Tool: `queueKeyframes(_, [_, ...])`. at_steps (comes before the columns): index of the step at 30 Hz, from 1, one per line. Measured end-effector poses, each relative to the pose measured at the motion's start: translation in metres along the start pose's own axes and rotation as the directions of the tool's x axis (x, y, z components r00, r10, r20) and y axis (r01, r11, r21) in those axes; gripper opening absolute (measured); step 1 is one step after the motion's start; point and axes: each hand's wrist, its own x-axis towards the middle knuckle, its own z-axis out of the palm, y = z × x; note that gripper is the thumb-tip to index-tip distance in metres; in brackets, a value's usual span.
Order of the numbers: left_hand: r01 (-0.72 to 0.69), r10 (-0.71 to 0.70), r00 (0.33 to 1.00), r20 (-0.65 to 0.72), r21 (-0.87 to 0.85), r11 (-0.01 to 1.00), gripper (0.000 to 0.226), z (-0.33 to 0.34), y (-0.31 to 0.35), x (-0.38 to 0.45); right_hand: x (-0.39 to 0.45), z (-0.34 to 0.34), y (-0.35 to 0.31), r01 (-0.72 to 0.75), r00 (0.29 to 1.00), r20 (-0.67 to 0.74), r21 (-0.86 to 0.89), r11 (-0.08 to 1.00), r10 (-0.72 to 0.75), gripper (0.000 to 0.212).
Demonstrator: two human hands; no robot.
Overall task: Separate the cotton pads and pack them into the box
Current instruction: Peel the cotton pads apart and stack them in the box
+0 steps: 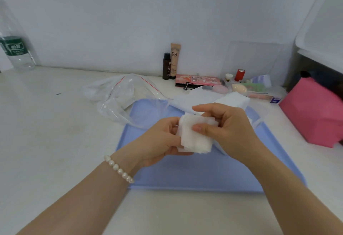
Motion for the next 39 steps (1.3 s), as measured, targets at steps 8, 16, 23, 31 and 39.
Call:
queueKeyframes(8, [0.045, -0.048, 0.992, 0.115, 0.029, 0.999, 0.051, -0.001, 0.001, -0.005, -0.003, 0.006, 0.012, 0.034, 0.999, -0.009, -0.133, 0.99, -0.035, 0.03])
queueKeyframes(16, [-0.006, 0.004, 0.999, 0.035, 0.066, 0.998, 0.053, 0.017, 0.024, -0.003, -0.005, 0.001, -0.001, 0.013, 0.999, -0.048, -0.145, 0.989, -0.02, 0.06])
queueKeyframes(23, [-0.035, 0.073, 0.994, -0.077, 0.413, 0.91, 0.061, 0.05, 0.052, 0.016, 0.009, -0.054, -0.029, -0.357, 0.917, 0.133, -0.154, 0.921, 0.377, 0.03])
queueKeyframes(31, [-0.057, 0.321, 0.932, -0.167, 0.808, 0.586, 0.077, 0.096, 0.043, 0.061, 0.032, -0.117, -0.019, -0.357, 0.929, -0.179, -0.215, 0.909, 0.323, 0.024])
queueKeyframes(39, [0.091, 0.261, 0.96, -0.105, 0.994, 0.063, 0.096, 0.099, 0.01, 0.086, 0.041, -0.129, 0.034, -0.369, 0.899, -0.359, -0.308, 0.877, 0.252, 0.042])
